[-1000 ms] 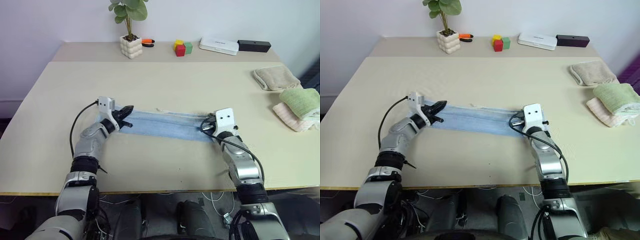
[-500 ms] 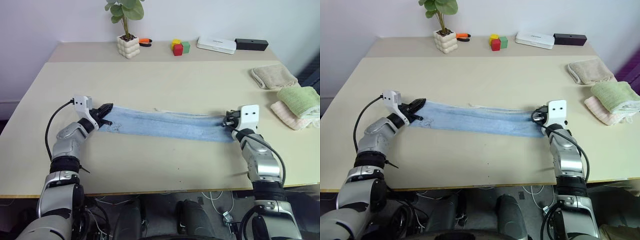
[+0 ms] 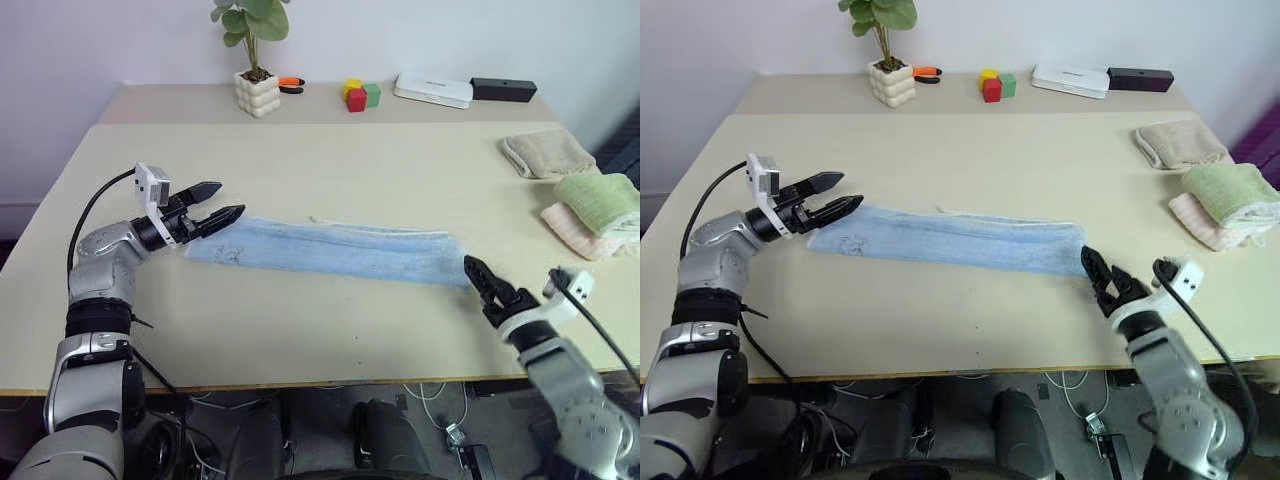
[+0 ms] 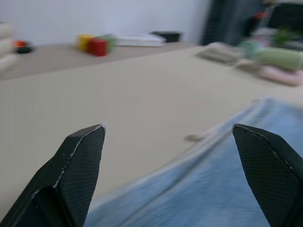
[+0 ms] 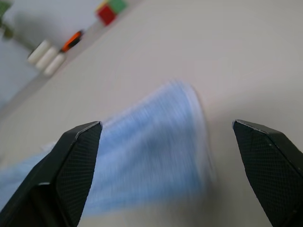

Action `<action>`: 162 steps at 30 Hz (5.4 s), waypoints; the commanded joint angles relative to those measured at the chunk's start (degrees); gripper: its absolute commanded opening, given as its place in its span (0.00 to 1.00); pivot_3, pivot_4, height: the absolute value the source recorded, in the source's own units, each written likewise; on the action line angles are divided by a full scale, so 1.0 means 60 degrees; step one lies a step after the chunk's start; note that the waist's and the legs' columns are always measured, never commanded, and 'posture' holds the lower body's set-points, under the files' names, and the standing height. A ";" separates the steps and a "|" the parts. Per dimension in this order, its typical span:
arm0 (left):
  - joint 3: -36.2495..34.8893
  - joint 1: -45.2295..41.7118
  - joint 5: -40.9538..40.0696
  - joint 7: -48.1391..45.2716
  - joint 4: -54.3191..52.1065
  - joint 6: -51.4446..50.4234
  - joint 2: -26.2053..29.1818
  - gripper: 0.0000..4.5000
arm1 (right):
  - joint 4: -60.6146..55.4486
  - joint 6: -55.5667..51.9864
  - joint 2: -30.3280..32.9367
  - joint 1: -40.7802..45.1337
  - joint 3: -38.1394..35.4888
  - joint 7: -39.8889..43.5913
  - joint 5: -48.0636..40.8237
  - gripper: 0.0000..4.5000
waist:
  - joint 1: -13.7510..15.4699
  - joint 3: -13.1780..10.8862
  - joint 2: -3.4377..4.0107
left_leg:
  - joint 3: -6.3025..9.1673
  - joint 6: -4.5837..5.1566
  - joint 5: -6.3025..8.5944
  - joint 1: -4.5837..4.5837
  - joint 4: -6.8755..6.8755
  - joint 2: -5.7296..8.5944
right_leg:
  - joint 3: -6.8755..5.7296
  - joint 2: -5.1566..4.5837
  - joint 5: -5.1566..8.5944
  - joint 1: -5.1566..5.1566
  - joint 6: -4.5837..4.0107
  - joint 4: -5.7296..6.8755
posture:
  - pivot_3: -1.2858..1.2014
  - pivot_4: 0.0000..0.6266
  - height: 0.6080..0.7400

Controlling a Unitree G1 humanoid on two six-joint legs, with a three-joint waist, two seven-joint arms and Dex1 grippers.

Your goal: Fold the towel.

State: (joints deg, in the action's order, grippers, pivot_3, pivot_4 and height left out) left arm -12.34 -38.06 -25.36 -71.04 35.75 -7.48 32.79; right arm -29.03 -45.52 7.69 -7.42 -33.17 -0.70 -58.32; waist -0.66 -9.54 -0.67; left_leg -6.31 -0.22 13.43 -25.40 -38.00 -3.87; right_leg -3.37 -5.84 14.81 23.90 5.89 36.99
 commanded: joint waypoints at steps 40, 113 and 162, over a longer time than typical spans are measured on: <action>0.0107 0.1136 -0.0726 -0.2125 -0.2289 -0.1146 0.1012 1.00 | 0.3437 0.1174 0.1867 0.2860 0.1590 -0.1348 0.0917 0.02 | 0.0012 0.0020 -0.0033 | 0.0059 0.0001 0.0000 0.0012 -0.0008 0.0007 | -0.0025 -0.0006 0.0051 -0.0042 -0.0082 -0.0005 | 0.52 0.24 0.96; 0.0162 0.1418 -0.0780 -0.1112 -0.2728 -0.0758 0.0634 1.00 | 0.5117 0.3977 0.1393 0.6464 0.5742 0.4769 0.7244 0.23 | -0.0027 0.0010 -0.0028 | 0.0032 -0.0007 -0.0005 -0.0015 0.0006 0.0002 | -0.0026 0.0006 0.0035 0.0012 -0.0048 0.0022 | 0.52 0.24 0.96; -0.3717 0.5126 -0.7818 0.8978 -0.8308 -0.9386 -0.1585 1.00 | 0.2197 0.2856 0.4976 0.5739 0.5667 0.9472 0.5374 0.99 | -0.0015 -0.0002 -0.0033 | 0.0070 -0.0014 -0.0007 0.0004 0.0014 -0.0004 | -0.0016 -0.0002 0.0035 0.0005 -0.0047 0.0025 | 0.52 0.24 0.96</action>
State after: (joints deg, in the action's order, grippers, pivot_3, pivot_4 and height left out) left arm -32.52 -7.58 -67.21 -22.52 -10.52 -62.90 23.91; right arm -13.81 -28.49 37.49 26.97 1.70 56.40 -25.11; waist -0.75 -9.55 -0.87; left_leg -5.89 -0.31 13.39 -25.39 -37.92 -3.89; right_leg -3.47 -5.85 15.02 23.92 5.61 37.14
